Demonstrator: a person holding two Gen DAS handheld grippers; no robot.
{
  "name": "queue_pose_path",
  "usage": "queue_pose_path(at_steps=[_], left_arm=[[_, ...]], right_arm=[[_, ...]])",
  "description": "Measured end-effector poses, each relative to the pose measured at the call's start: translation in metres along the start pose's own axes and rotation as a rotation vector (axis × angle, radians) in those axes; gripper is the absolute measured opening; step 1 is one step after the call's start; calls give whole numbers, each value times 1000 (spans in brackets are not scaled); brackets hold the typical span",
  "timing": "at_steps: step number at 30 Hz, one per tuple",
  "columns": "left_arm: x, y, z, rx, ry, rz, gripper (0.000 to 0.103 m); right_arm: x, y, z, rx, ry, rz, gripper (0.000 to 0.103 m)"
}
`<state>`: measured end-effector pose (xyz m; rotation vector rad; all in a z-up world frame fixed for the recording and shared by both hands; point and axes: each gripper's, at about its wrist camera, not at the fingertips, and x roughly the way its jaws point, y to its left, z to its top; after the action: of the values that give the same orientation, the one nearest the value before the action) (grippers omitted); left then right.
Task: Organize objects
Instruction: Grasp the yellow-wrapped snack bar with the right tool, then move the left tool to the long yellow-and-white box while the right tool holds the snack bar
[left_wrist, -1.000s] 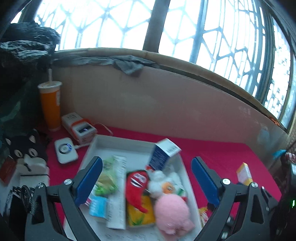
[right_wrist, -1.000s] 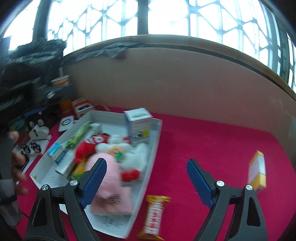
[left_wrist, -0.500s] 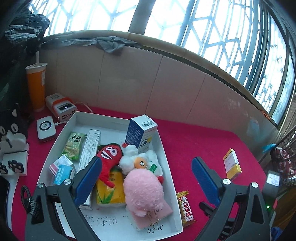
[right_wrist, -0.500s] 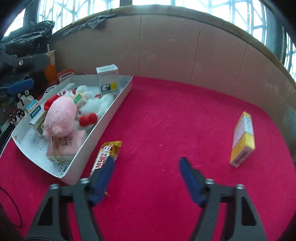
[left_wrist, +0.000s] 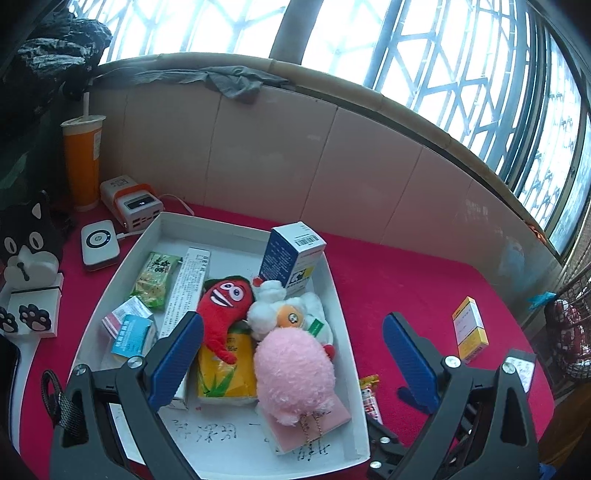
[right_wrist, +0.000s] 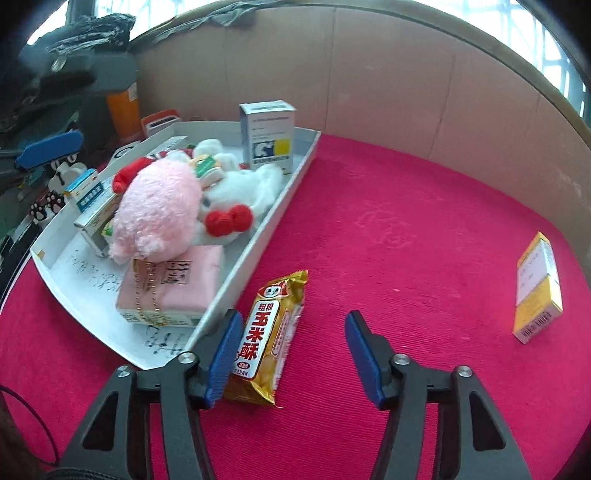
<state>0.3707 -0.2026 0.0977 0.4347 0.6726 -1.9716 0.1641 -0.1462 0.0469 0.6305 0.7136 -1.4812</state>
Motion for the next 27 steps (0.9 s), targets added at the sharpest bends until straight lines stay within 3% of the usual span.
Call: queue_pose_path(at_steps=[13,17,22,27], left_arm=[[20,-63,-1,90,45,-29,97],[25,-83,-2,130,58,-32,97],[40,-109,-5,165,86,-30,97],[71,-153,-19,239,141,-47,97]], right_arm=[[4,-13,-7,72,22,148,52],[-3,-15,-17,47,2,206,33],[-24,-49,-27,123,-56,169,27],[-50,-121,-55,295,-90,40,26]])
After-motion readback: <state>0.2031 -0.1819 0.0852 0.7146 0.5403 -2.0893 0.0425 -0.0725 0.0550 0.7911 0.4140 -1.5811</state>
